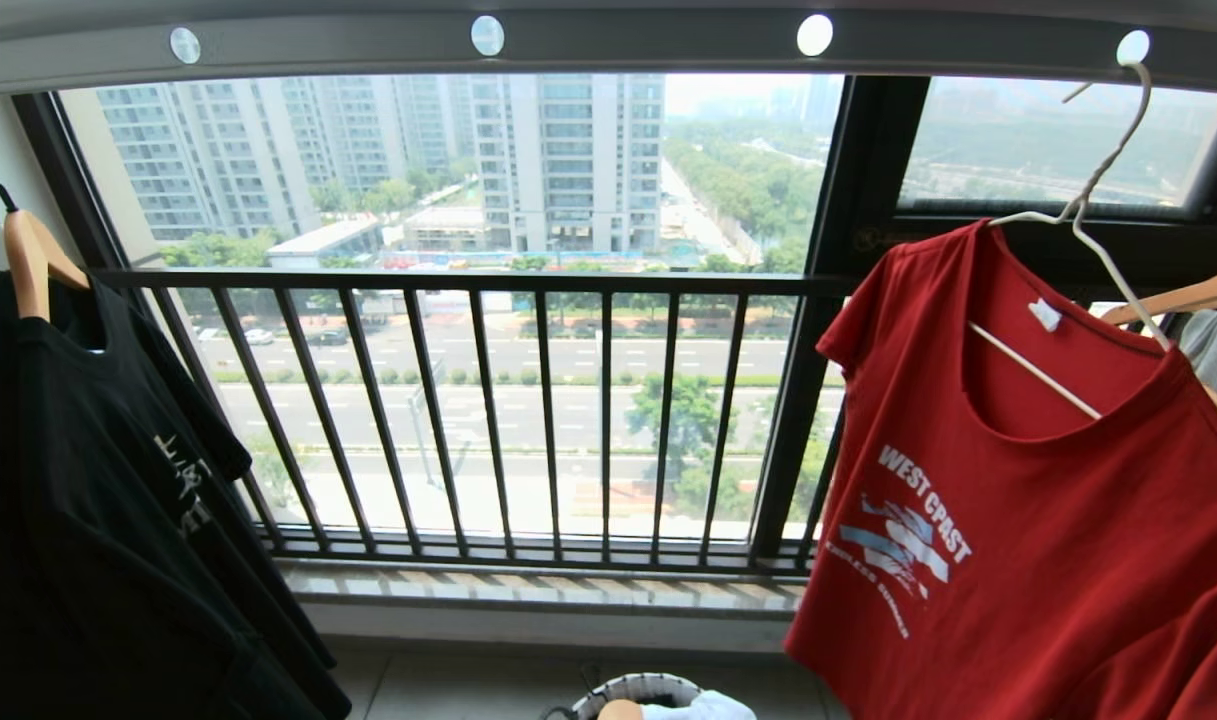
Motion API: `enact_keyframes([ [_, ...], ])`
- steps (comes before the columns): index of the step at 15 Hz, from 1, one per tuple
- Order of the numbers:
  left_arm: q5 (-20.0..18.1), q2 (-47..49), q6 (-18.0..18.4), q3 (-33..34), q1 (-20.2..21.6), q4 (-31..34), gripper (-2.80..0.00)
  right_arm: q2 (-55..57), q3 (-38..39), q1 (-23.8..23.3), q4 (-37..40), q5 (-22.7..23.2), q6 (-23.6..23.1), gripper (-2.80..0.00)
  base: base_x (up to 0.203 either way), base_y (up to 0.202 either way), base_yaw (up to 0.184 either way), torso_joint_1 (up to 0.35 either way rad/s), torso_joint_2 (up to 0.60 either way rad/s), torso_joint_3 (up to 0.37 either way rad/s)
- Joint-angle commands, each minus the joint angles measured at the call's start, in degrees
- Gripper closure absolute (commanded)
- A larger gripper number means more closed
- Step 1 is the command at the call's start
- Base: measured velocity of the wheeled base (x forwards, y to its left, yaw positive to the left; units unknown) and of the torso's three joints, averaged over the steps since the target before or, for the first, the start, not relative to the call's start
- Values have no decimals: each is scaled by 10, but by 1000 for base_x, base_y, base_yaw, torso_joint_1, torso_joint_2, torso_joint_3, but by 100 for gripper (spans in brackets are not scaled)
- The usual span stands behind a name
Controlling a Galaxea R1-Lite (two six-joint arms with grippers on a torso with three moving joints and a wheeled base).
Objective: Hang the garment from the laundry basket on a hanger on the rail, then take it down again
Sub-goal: Take the clothes off the clothes rack
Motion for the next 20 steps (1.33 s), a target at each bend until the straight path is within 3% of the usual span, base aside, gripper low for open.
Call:
enact_keyframes([
  [1,0,1,0,0,0,0,0,116,-108,1,50,11,0,0,0,0,0,0,0,0],
  [6,0,1,0,0,0,0,0,263,-310,2,192,35,-1,0,0,0,0,0,0,0],
  [12,0,1,0,0,0,0,0,386,-484,6,356,48,-4,0,0,0,0,0,0,0],
  [13,0,1,0,0,0,0,0,395,-494,7,363,49,-6,-280,0,0,0,0,0,0],
  [17,0,1,0,0,0,0,0,428,-501,25,353,53,-13,-280,0,0,0,0,0,0],
  [20,0,1,0,0,0,0,0,460,-497,29,279,53,-9,-280,0,0,0,0,0,0],
])
